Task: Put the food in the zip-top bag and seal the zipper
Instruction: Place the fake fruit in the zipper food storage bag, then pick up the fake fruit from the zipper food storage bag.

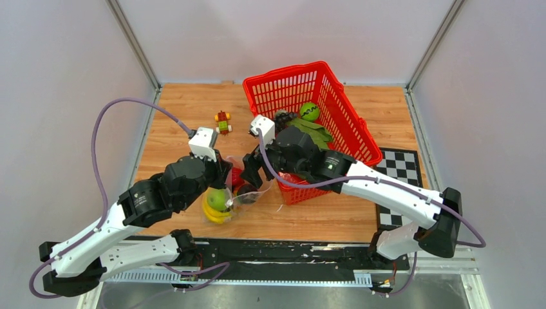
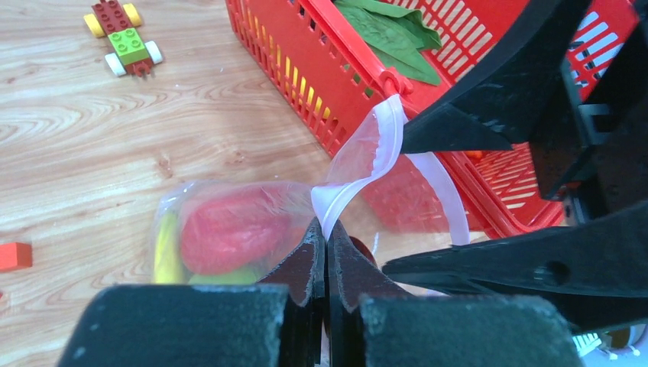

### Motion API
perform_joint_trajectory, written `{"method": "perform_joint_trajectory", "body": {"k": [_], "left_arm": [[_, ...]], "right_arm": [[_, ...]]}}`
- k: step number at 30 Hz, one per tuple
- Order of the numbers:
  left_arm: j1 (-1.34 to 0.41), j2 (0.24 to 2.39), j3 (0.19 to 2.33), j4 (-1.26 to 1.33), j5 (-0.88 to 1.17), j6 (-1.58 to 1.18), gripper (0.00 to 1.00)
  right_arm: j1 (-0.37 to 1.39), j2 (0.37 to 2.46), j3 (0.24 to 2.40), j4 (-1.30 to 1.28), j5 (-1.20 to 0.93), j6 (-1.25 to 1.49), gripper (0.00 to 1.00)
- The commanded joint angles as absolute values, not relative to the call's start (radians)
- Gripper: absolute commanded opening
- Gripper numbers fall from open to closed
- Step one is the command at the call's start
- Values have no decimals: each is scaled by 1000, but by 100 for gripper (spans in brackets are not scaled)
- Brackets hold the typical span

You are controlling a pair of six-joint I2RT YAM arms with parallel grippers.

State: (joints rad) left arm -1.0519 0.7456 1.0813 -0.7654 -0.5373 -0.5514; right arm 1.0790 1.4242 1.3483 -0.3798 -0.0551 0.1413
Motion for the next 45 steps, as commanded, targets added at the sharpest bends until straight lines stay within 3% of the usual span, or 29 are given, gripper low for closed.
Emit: {"method": "perform_joint_trajectory", "body": {"k": [1, 5, 9, 13, 19, 25, 34, 45], "left_arm": [[-1051, 740, 1084, -706, -560, -552, 0], [-1051, 742, 1082, -707, -560, -555, 0], [-1051, 739, 1081, -706, -561, -558, 0], [-1051, 739, 1081, -704, -563, -558, 0], [-1050, 745, 1078, -697, -553, -557, 0], [-1050, 746, 1077, -693, -545, -557, 0], [-1051, 734, 1077, -702, -547, -560, 0], [-1051, 723, 1072, -710, -556, -563, 0]], "right_arm": [[1084, 1339, 1345, -327, -71, 122, 77], [1085, 1273, 1335, -361, -8, 97, 77], [1070, 1210, 1314, -446, 242, 80, 72], [949, 1211, 1314, -623, 347, 116, 69], [680, 1277, 1266, -829, 268, 158, 69], [538, 1415, 1225, -924, 237, 141, 71], [486, 1675, 1270, -984, 286, 146, 70], [461, 1752, 1247, -924, 343, 171, 61]]}}
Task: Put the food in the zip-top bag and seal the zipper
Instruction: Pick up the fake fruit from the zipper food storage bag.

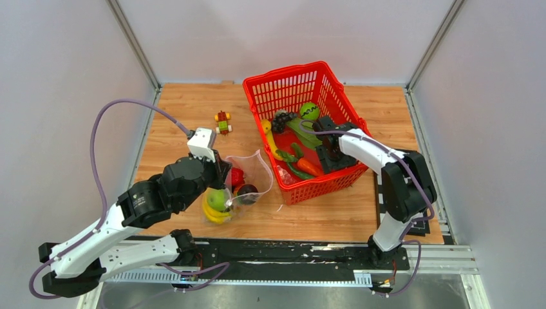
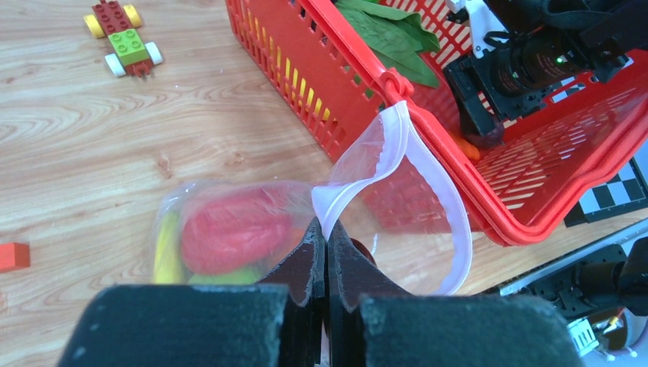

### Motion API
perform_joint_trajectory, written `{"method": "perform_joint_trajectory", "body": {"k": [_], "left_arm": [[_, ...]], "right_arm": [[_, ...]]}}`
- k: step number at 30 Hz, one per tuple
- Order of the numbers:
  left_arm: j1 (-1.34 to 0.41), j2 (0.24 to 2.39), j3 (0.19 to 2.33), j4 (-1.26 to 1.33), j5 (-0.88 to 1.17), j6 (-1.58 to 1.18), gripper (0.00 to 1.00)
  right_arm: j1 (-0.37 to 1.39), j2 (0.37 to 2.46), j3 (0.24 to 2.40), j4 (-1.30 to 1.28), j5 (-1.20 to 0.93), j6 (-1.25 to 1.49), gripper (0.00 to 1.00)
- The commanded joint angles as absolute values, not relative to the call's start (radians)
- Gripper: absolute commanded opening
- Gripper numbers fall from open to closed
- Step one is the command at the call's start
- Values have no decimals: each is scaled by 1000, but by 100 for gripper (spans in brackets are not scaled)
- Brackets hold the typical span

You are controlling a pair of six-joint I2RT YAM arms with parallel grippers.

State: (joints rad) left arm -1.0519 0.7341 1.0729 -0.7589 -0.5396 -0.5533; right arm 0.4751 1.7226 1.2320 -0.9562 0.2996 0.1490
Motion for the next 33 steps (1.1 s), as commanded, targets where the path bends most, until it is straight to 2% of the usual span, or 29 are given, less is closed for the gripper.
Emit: {"method": "perform_joint_trajectory", "body": {"k": [1, 6, 9, 11, 16, 24, 33], "left_arm": [[-1051, 723, 1071, -710, -557, -564, 0], [-1051, 729, 1076, -710, -555, -562, 0], [-1051, 728, 1074, -709, -556, -562, 0], [-1050, 727, 1072, -710, -556, -564, 0], [-1050, 729, 1071, -706, -560, -564, 0], [-1051, 760, 1075, -710, -559, -598, 0], [-1051, 728, 1062, -706, -556, -588, 0]], "right_arm": [[456, 1756, 1239, -919, 330, 174, 61], [456, 1780, 1206, -893, 307, 177, 60], [456, 1778, 1204, -878, 291, 176, 52], [455, 1769, 1204, -868, 273, 176, 45], [457, 1711, 1220, -853, 219, 167, 17], [474, 1536, 1220, -785, 98, 135, 15], [488, 1438, 1268, -765, 17, 159, 15]]}}
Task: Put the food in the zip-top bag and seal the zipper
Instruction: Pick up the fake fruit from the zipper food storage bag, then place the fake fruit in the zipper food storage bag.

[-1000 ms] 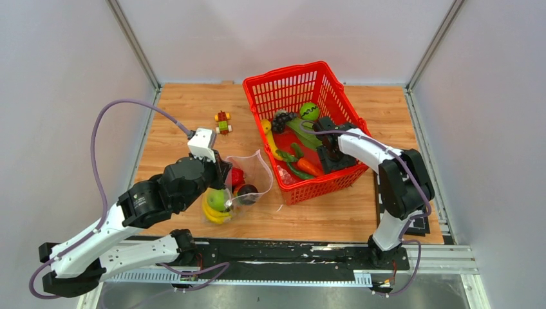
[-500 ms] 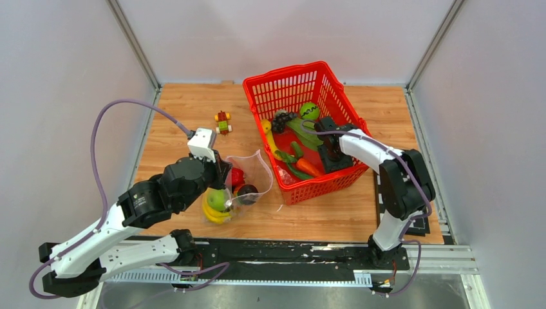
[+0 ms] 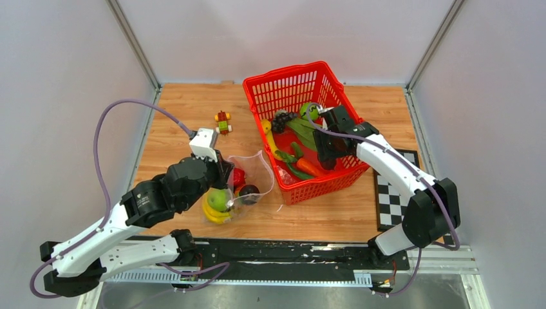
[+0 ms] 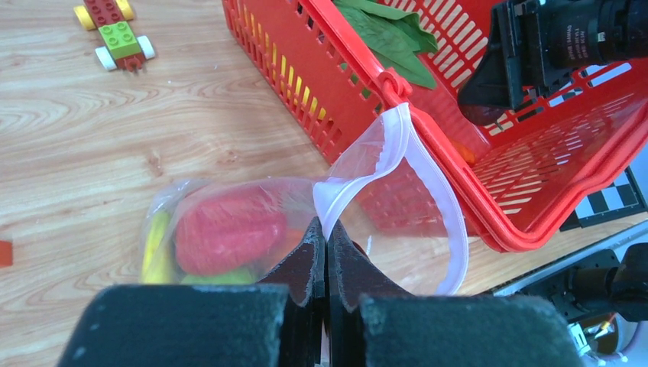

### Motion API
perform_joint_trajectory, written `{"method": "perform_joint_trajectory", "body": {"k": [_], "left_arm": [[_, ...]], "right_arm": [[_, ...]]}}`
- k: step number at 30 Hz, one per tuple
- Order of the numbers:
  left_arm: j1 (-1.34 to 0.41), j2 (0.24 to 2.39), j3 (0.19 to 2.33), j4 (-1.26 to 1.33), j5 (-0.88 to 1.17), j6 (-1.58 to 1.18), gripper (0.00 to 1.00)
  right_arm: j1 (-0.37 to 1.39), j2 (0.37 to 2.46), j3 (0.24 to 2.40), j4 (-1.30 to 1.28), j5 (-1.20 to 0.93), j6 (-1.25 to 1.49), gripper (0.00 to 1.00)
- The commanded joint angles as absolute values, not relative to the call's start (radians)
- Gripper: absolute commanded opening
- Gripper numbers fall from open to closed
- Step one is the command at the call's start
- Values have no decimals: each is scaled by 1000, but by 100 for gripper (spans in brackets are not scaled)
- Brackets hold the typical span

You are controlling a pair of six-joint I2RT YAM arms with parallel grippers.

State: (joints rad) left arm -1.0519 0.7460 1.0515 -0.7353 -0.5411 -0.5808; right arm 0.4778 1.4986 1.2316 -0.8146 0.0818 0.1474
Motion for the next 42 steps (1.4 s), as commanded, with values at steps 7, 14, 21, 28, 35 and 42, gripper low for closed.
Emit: {"method": "perform_joint_trajectory", "body": {"k": [7, 14, 21, 28, 35, 42], "left_arm": [[-1051, 690, 1026, -677, -542, -573, 0], [-1051, 727, 1045, -673, -521, -556, 0], [-1051, 734, 1047, -661, -517, -552, 0], [-1050, 730, 1043, -644, -502, -557, 0], [-1051, 730, 1061, -659, -502, -565, 0], [-1051, 710, 1065, -659, -497, -569, 0]], "right_arm": [[491, 1347, 1253, -731, -80, 190, 15], [491, 1241, 1254, -659, -202, 243, 14], [493, 1084, 1193, -423, -417, 371, 14], [663, 1076, 1193, -260, -527, 418, 16], [927, 1202, 1258, -253, -370, 308, 17], [1051, 1343, 1335, -293, -168, 205, 24]]}}
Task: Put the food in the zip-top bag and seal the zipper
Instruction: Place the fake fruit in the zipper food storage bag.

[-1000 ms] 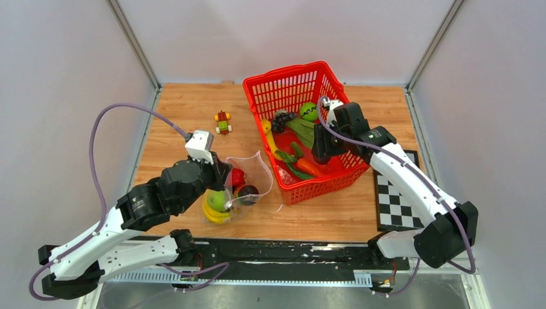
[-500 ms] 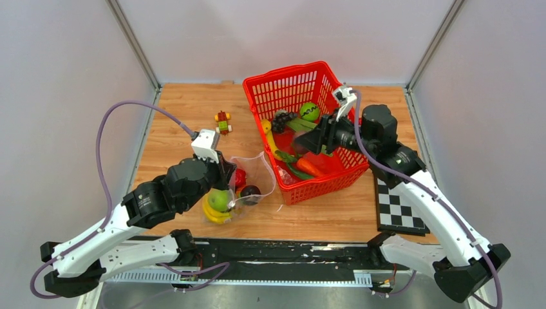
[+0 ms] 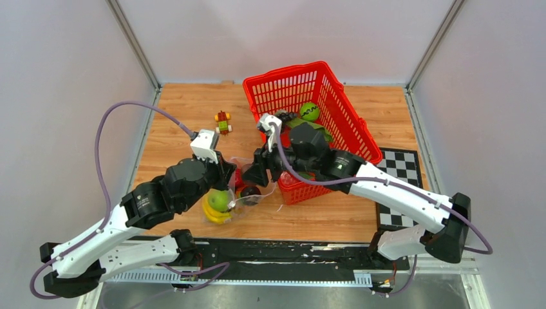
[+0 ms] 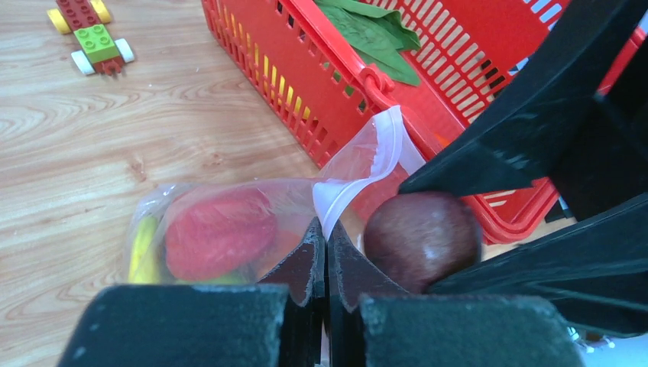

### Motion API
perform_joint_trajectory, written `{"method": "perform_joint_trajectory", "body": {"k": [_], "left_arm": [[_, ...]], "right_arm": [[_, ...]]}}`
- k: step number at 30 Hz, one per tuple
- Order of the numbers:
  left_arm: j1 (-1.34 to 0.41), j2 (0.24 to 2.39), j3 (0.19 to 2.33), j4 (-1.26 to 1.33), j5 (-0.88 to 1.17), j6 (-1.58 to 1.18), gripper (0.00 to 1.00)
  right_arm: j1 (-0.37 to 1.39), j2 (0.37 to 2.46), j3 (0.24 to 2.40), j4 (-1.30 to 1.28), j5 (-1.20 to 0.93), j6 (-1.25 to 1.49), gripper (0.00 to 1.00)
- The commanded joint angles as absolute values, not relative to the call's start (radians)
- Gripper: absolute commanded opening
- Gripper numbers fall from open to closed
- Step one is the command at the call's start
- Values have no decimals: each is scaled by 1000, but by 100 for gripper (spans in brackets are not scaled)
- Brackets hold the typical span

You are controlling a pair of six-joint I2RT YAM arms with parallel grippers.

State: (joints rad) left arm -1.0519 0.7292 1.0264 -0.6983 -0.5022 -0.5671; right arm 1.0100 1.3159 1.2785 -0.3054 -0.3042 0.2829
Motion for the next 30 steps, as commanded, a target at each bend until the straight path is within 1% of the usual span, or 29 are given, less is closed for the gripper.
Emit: {"method": "perform_joint_trajectory", "body": {"k": [1, 3, 5, 9, 10, 12, 15, 17, 19, 22, 24, 26, 28, 30], "left_arm": [[-1051, 707, 1066, -660, -498, -568, 0], [-1051, 703, 1067, -664, -502, -570, 0], [-1051, 695, 1068, -667, -509, -573, 0], [-1051, 681, 1063, -671, -529, -576, 0], [-1050, 678, 1063, -672, -536, -577, 0], [-1050, 675, 1061, -672, -546, -579, 0], [-1051, 674, 1060, -672, -547, -581, 0], [-1050, 674, 1060, -672, -550, -580, 0], [-1050, 673, 1058, -672, -553, -581, 0], [-1051, 670, 1056, -674, -552, -581, 0], [-1051, 667, 1055, -674, -555, -583, 0], [-1051, 666, 1055, -673, -556, -584, 0], [-1050, 667, 1055, -673, -553, -583, 0], [-1051, 667, 1054, -673, -552, -585, 0]], "right_arm": [[1064, 1355, 1341, -282, -158, 194, 25], [1083, 1382, 1354, -287, -123, 162, 31], [1094, 1403, 1371, -307, -93, 136, 46], [1095, 1388, 1355, -289, -128, 126, 71], [1095, 1371, 1342, -270, -150, 127, 75], [1095, 1338, 1310, -221, -173, 130, 81], [1094, 1294, 1293, -219, -171, 114, 83], [1094, 1264, 1290, -237, -125, 102, 83], [1093, 1232, 1277, -259, -20, 88, 83], [1058, 1203, 1269, -334, 222, 90, 81], [992, 1206, 1276, -416, 271, 113, 80], [898, 1219, 1278, -498, 239, 144, 79], [775, 1237, 1263, -559, 146, 142, 79], [697, 1273, 1253, -611, 65, 128, 79]]}}
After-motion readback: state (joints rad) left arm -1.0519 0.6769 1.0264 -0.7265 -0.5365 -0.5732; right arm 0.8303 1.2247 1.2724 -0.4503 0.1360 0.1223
